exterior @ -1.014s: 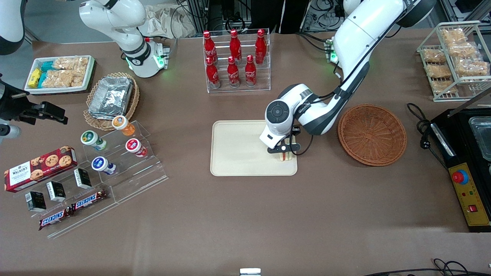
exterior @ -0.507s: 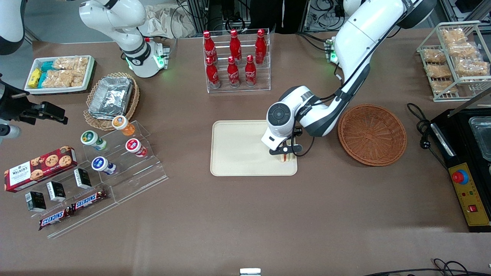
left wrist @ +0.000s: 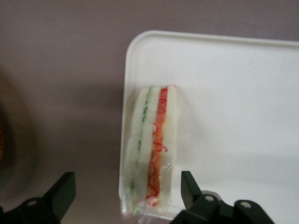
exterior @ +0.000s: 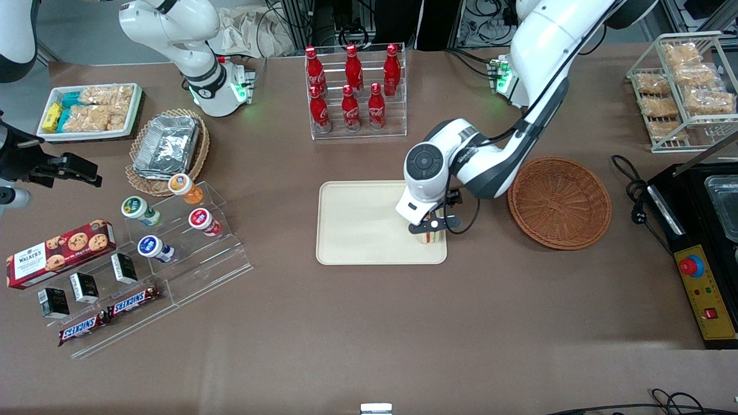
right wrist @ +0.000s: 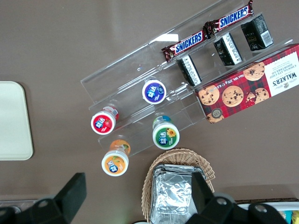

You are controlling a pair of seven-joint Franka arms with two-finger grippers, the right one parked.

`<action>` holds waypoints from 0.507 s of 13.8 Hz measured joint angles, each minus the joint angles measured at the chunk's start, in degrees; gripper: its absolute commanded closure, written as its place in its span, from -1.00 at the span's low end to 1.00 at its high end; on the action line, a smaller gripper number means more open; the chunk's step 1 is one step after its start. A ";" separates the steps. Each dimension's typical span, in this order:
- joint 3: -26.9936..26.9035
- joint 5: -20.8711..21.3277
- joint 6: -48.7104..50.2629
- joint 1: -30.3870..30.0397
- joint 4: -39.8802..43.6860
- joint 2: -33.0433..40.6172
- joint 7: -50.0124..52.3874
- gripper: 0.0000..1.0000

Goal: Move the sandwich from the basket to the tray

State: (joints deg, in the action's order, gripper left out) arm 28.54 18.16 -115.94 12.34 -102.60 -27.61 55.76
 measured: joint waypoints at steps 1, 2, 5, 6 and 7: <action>0.00 -0.80 0.99 -0.73 0.26 1.67 -0.35 -1.00; 0.00 -1.90 1.82 -1.37 0.54 3.29 -1.09 -1.00; 0.00 -4.73 4.22 -2.98 2.21 6.53 -2.64 -1.00; -0.01 -4.99 5.79 -3.45 3.08 7.11 -3.06 -1.00; 0.00 -5.07 7.24 -4.23 3.84 7.52 -4.08 -1.00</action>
State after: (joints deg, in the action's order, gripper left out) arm 28.54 13.09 -108.70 8.12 -98.76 -20.08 51.68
